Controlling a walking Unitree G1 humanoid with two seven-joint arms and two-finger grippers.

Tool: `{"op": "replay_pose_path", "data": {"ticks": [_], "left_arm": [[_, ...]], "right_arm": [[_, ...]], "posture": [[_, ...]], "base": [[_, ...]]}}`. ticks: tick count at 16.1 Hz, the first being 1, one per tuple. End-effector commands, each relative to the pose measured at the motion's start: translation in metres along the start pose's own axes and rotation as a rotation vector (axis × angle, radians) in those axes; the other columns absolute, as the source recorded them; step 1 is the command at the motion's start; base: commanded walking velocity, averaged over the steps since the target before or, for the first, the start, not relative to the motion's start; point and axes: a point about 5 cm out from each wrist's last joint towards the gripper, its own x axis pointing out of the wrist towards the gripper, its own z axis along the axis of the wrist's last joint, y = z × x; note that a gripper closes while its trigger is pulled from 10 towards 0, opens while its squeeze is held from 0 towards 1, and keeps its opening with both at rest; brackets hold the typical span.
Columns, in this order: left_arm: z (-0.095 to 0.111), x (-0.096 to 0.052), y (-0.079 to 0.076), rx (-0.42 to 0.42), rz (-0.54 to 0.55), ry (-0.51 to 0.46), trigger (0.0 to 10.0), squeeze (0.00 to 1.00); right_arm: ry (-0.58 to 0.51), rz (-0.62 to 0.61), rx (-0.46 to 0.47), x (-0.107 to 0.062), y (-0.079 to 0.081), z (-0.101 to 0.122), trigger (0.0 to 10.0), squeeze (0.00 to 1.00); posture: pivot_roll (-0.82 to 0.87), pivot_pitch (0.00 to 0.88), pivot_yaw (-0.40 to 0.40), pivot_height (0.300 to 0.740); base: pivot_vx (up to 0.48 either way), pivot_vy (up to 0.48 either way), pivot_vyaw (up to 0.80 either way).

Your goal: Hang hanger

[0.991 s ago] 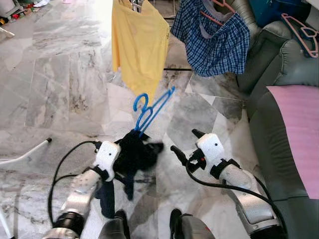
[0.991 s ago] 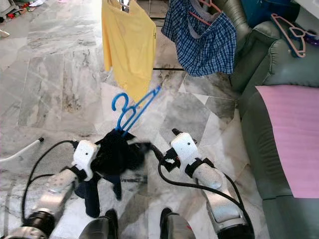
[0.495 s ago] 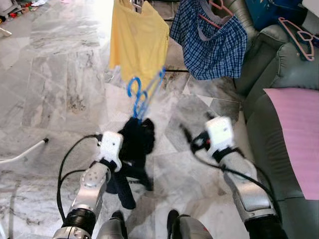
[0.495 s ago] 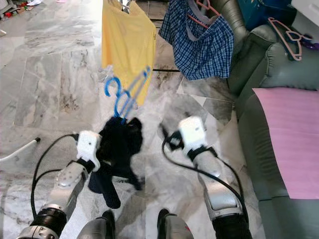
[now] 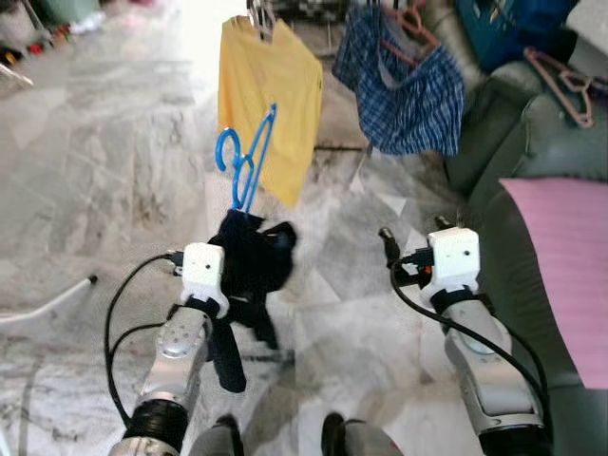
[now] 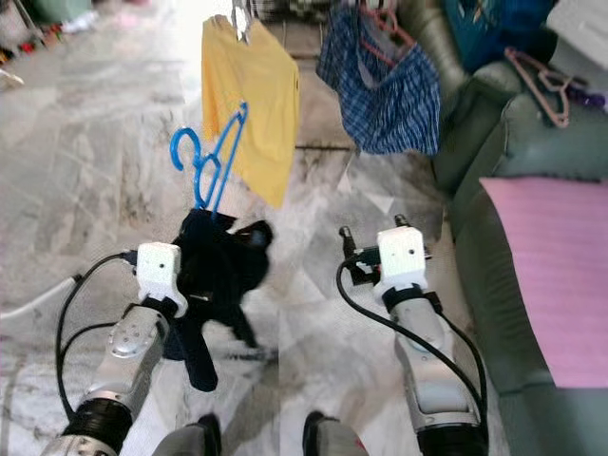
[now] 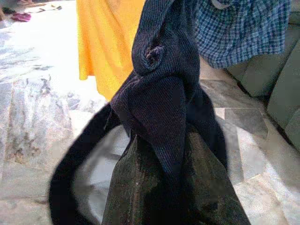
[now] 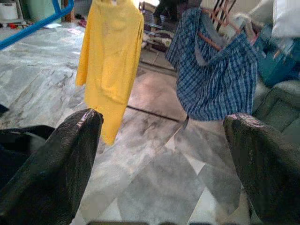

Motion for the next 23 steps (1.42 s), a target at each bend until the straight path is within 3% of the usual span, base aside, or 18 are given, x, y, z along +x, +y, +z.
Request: {"op": "replay_pose_path", "data": {"ticks": [1, 9, 23], "left_arm": [[0.010, 0.003, -0.009, 0.016, -0.070, -0.035, 10.0, 0.00], [0.020, 0.009, 0.003, 0.003, -0.109, -0.018, 10.0, 0.00], [0.018, 0.009, -0.001, 0.015, -0.153, 0.001, 10.0, 0.00]], "right_arm": [[-0.033, 0.001, -0.021, 0.002, -0.003, 0.008, 10.0, 0.00], [-0.026, -0.018, 0.028, -0.001, 0.007, 0.007, 10.0, 0.00], [-0.016, -0.001, 0.016, -0.008, 0.015, 0.005, 10.0, 0.00]], "posture": [[-0.09, 0.090, -0.017, 0.740], [-0.10, 0.139, 0.029, 0.740], [-0.11, 0.179, 0.056, 0.740]], "base": [[0.000, 0.000, 0.00], [0.000, 0.000, -0.14], [0.000, 0.423, -0.08]]}}
